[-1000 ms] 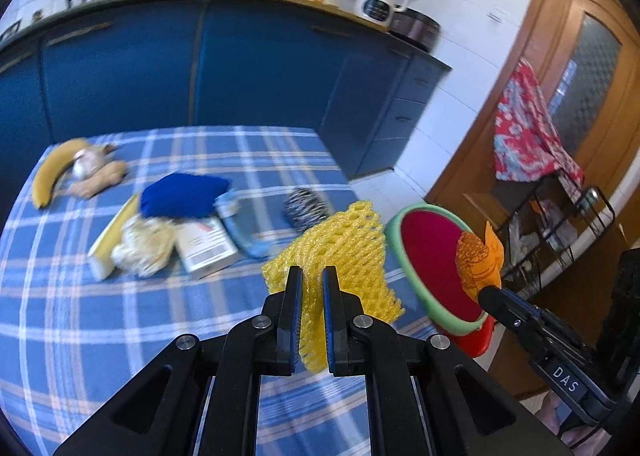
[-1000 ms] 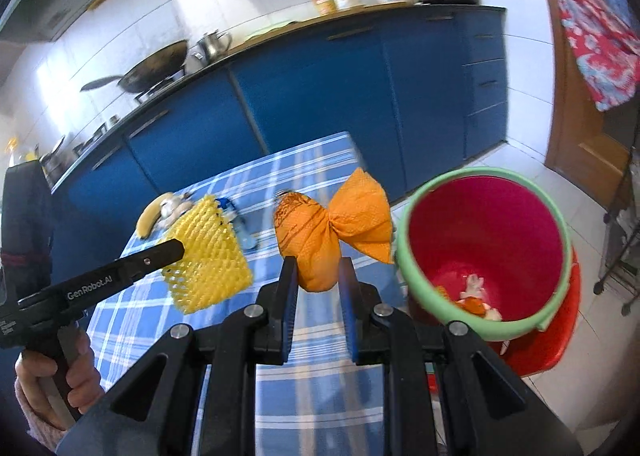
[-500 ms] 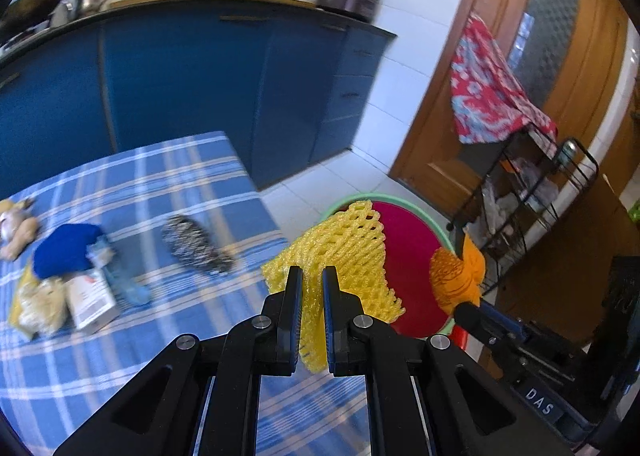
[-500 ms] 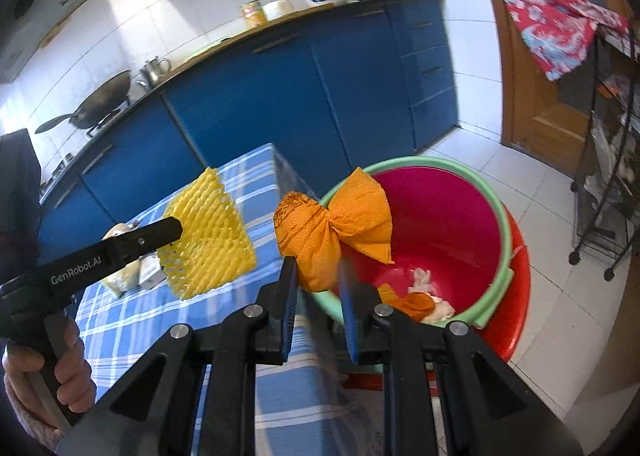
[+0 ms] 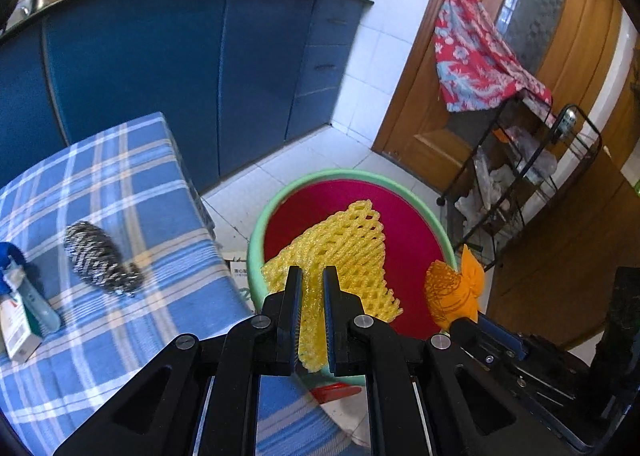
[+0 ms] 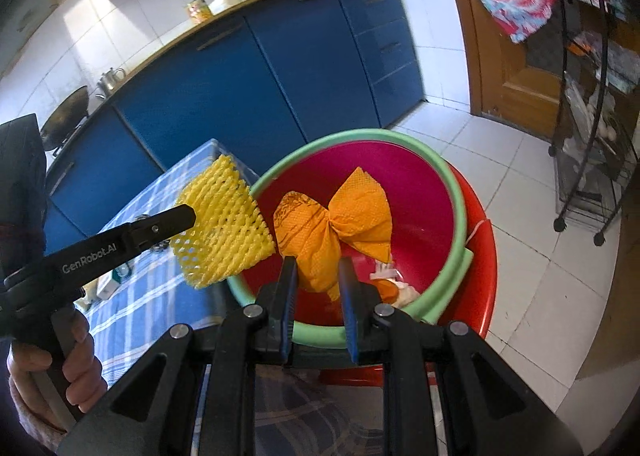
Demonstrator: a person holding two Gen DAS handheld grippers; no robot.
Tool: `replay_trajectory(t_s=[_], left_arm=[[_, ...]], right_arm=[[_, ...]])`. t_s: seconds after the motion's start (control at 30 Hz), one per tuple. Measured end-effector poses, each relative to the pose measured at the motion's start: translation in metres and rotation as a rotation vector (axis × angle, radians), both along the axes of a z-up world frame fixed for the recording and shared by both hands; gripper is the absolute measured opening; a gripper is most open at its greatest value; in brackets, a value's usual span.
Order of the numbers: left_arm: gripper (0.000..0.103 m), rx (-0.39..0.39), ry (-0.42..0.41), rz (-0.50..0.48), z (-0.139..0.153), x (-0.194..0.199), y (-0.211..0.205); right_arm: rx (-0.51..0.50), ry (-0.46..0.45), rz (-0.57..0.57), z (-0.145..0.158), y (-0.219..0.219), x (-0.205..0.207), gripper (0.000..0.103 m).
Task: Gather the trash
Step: 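Carry the foam net and orange bundle over the red bucket and release both, then move both open tools back over the table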
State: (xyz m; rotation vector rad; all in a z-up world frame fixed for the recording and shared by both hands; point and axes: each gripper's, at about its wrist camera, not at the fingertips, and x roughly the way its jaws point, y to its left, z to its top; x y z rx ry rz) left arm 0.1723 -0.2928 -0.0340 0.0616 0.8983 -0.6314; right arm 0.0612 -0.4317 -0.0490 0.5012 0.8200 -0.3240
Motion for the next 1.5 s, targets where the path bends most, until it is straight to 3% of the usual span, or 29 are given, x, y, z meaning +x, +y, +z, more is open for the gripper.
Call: replay_trajectory(t_s=[0.33, 0.57, 0.7, 1.0, 1.5], left_arm=[[0.016, 0.032, -0.015, -0.012, -0.012, 0.004, -0.012], [0.031, 0.033, -0.004, -0.002, -0.014, 0.006, -0.013], [0.032, 0.036, -0.008, 0.001, -0.014, 0.005, -0.012], [0.032, 0.021, -0.008, 0.013, -0.007, 0.000, -0.001], [0.032, -0.024, -0.021, 0.124, 0.010, -0.011, 0.064]], right_arm=[[0.024, 0.024, -0.029, -0.022, -0.013, 0.002, 0.027], [0.052, 0.016, -0.039, -0.030, -0.015, 0.004, 0.028], [0.053, 0.004, -0.047, -0.029, -0.017, 0.001, 0.032], [0.040, -0.014, -0.054, -0.019, -0.015, -0.005, 0.032], [0.000, -0.071, 0.029, 0.016, 0.028, 0.001, 0.033]])
